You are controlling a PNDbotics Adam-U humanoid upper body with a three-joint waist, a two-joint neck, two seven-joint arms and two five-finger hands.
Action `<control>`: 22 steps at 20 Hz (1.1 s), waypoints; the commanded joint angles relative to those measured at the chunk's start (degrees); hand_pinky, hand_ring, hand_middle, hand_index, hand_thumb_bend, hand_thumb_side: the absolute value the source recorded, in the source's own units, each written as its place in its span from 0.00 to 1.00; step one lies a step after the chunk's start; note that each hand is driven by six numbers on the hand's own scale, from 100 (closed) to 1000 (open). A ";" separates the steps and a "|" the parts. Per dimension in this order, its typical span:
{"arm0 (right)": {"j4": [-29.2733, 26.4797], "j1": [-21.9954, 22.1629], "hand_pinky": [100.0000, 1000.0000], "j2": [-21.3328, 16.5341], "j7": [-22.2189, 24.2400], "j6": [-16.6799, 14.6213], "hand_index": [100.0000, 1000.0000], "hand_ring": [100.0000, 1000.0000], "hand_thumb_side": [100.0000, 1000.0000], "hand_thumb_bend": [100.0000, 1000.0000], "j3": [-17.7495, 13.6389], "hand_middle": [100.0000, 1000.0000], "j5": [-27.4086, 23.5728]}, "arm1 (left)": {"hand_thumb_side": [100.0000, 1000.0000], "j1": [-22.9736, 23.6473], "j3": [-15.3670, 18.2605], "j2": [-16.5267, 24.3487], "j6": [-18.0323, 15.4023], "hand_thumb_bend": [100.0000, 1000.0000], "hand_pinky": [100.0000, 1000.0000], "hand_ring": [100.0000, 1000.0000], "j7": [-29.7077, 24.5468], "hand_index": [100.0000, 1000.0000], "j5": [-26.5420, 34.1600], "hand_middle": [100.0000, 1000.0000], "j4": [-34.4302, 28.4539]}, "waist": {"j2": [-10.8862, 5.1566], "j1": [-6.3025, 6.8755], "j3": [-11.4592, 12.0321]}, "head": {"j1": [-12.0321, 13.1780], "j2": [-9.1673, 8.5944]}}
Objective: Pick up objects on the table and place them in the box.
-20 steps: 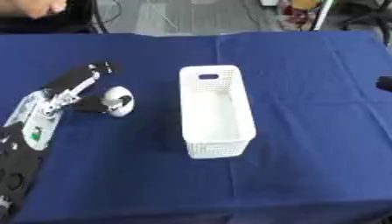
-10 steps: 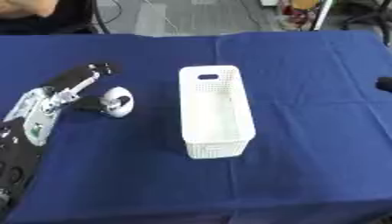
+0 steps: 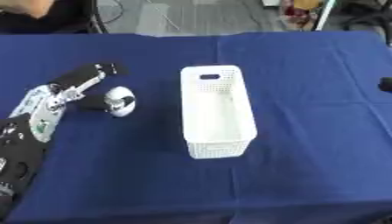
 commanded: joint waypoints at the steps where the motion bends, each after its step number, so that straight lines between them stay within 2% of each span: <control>1: -0.97 -0.04 0.84 -1.05 0.12 -0.04 0.85 0.83 0.63 0.00 -0.08 0.74 -0.28 | 0.73 -1.43 -0.15 0.68 -0.28 0.88 0.83 0.77 -0.94 0.90 -0.54 0.86 0.00 | -0.59 0.05 -0.03 | 0.48 -0.49; 22: -0.97 -0.15 0.84 -0.98 0.22 -0.15 0.85 0.83 0.63 0.00 -0.05 0.74 -0.43 | 0.75 -1.05 -0.10 -0.39 -0.90 0.90 0.85 0.77 0.88 0.91 -6.41 0.86 5.20 | -0.25 -0.20 -0.13 | 0.37 -0.72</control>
